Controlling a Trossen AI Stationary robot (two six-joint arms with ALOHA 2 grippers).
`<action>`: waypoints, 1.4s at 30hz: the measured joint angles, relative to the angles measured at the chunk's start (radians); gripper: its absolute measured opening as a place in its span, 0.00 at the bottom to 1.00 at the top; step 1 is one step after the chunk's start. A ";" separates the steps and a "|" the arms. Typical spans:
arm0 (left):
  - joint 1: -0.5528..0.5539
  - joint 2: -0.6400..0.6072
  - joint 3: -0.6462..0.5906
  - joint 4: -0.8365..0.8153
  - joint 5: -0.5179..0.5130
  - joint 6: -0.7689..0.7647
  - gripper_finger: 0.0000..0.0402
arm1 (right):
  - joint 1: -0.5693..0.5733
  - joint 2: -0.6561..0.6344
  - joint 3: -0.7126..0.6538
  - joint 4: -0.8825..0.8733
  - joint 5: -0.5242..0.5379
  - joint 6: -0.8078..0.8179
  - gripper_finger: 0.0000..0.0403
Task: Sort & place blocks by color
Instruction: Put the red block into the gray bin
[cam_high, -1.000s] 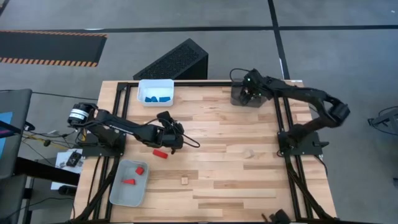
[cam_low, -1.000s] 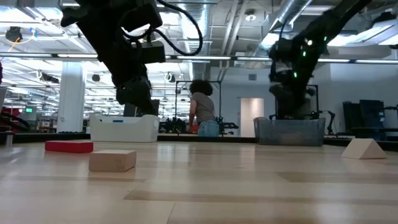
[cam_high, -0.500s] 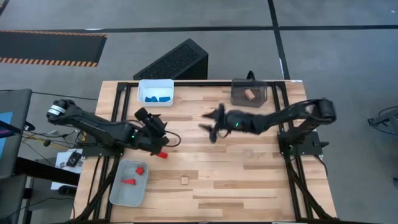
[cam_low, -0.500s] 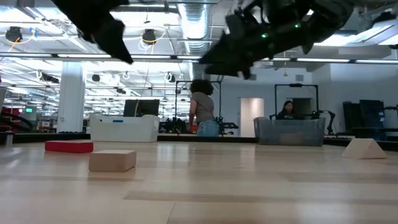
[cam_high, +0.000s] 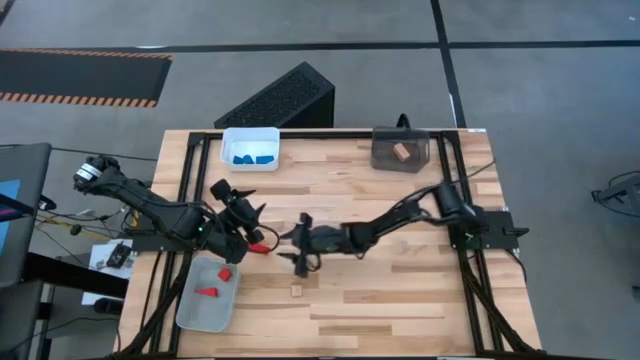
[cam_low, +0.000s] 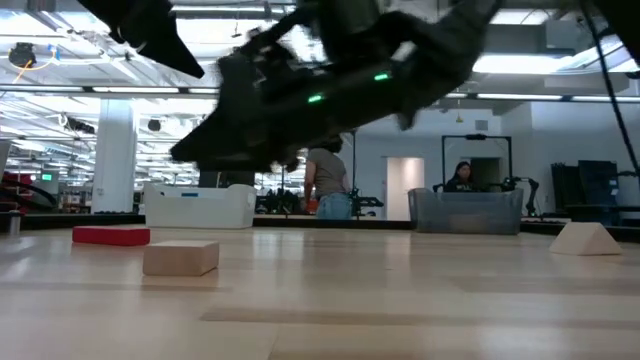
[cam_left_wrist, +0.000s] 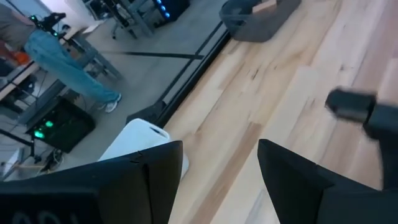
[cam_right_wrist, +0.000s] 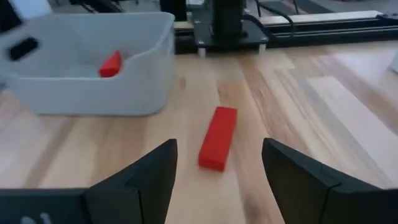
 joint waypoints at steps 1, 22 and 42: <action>0.000 0.000 0.000 -0.010 -0.003 -0.012 0.50 | -0.003 0.029 0.044 -0.027 -0.002 0.000 0.65; 0.000 0.000 0.000 -0.176 -0.013 -0.163 0.50 | -0.035 0.317 0.526 -0.521 -0.117 0.056 0.62; -0.014 0.000 0.000 -0.264 0.173 -0.279 0.50 | -0.124 0.121 0.401 -0.833 -0.257 0.000 0.26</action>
